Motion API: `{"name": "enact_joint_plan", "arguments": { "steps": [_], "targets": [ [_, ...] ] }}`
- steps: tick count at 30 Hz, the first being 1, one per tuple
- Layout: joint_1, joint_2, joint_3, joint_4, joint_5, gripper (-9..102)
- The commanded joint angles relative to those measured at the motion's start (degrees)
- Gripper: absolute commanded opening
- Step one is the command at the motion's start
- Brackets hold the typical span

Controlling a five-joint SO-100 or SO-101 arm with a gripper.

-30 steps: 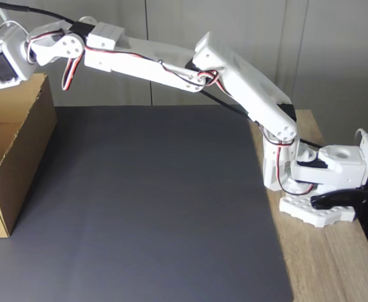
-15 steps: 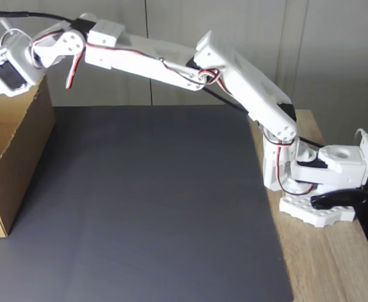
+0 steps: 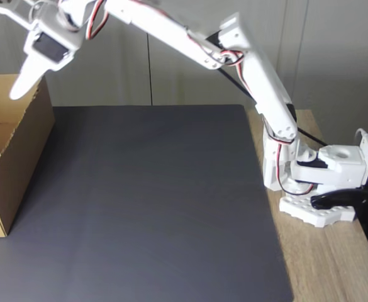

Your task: Grasp a ball and put it in the box.

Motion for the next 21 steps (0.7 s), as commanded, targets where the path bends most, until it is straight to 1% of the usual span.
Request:
{"name": "enact_joint_plan", "arguments": {
  "steps": [1,8,13,17,21],
  "targets": [
    [-1.3,6.1,-2.6,3.1,1.3,23],
    [-1.8,10.8,-2.0,7.7,1.7,23],
    [-1.1,14.5,-0.3,9.4,2.3,23],
    [0.0,23.6,12.0,5.5,2.3,23],
    [-0.6,37.6,34.4,-4.0,1.8,23]
  ]
}}
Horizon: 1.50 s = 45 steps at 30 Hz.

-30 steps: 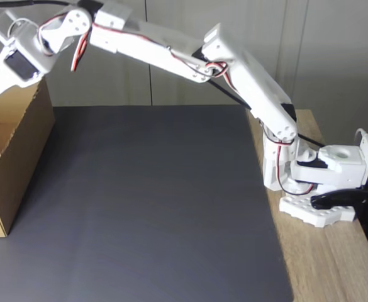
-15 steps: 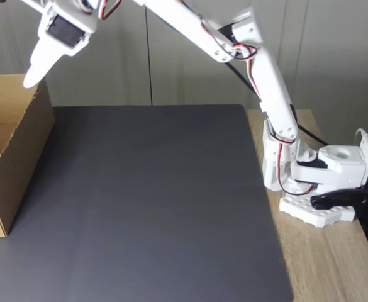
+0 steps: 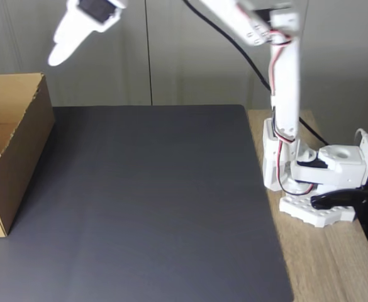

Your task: Grasp a ball and put it in the box.

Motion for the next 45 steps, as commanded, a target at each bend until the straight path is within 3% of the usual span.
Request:
{"name": "enact_joint_plan", "arguments": {
  "steps": [1,17,31,45],
  "targets": [
    [-0.8,11.6,14.3,-8.0,-0.4,23],
    [-1.9,41.2,60.7,-26.2,-2.0,23],
    [2.4,62.4,86.1,-30.1,-6.0,23],
    [-0.8,78.1,105.6,-27.5,-6.9,12]
  ]
}}
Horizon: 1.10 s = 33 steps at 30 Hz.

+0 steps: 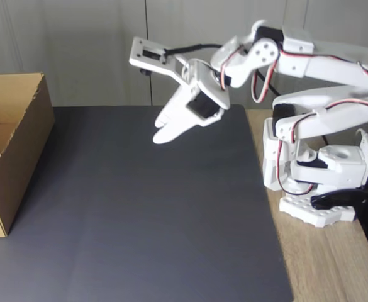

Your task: Grasp a ball and put it in the box.

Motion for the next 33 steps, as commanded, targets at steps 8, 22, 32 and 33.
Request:
{"name": "enact_joint_plan", "arguments": {
  "steps": [8,22,32,33],
  "targets": [
    [0.6,16.3,12.8,3.3,0.0,12],
    [1.1,16.3,19.8,2.5,-1.0,11],
    [0.1,16.3,23.1,8.9,-3.9,8],
    [0.0,16.3,23.1,9.2,-5.8,8]
  ]
}}
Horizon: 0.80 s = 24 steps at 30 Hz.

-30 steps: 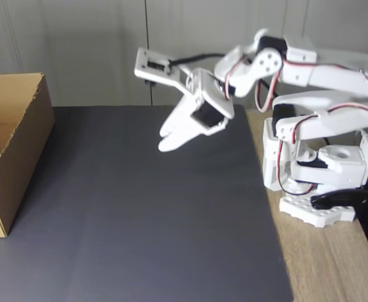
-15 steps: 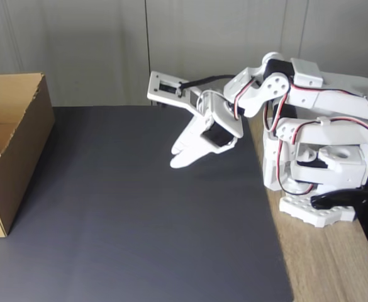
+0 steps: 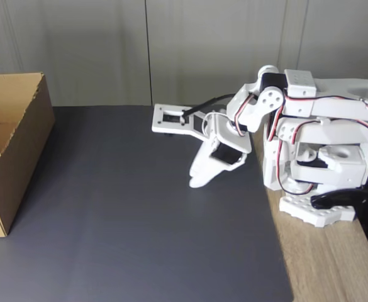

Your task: Grasp a ball and put it in the box.

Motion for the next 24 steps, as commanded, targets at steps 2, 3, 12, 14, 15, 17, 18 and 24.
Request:
{"name": "enact_joint_plan", "arguments": {
  "steps": [2,3,12,14,15,17,18,24],
  "targets": [
    [-0.9,0.2,-0.2,2.1,-7.0,7],
    [-1.0,0.1,-0.2,2.4,-7.9,7],
    [-1.3,0.3,-0.2,7.2,-6.1,7],
    [-1.4,0.3,-0.2,8.1,-4.4,7],
    [-1.5,0.3,-0.2,8.3,-4.3,7],
    [-1.6,0.1,-0.2,8.8,-3.6,8],
    [-1.7,0.0,-0.2,9.1,-3.1,8],
    [-0.8,0.3,-0.2,10.5,2.4,9]
  ]
}}
